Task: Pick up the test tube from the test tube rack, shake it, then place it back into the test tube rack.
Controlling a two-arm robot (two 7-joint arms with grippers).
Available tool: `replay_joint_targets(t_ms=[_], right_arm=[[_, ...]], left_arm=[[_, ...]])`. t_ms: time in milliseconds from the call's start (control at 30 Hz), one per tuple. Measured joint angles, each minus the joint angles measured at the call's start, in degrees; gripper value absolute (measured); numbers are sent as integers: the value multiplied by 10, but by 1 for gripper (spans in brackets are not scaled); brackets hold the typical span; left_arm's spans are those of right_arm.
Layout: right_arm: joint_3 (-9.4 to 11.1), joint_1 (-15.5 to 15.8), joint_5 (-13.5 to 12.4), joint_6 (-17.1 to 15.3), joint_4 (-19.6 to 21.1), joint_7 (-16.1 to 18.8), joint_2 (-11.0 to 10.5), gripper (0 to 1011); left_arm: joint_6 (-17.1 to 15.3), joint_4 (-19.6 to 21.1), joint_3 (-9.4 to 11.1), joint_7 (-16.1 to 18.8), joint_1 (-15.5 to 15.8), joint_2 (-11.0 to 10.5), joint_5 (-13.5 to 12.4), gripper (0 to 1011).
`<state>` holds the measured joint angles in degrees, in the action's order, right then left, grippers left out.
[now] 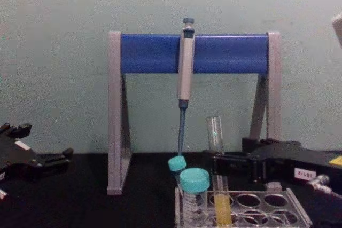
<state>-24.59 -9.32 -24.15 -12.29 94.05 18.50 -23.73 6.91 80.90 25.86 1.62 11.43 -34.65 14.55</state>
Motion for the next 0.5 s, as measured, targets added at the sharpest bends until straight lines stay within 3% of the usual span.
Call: replay_joint_targets(t_ms=[500], right_arm=[[-8, -15, 12, 1, -15, 18, 13, 1000]], left_arm=[[0, 0, 0, 0, 0, 0, 0, 1001]])
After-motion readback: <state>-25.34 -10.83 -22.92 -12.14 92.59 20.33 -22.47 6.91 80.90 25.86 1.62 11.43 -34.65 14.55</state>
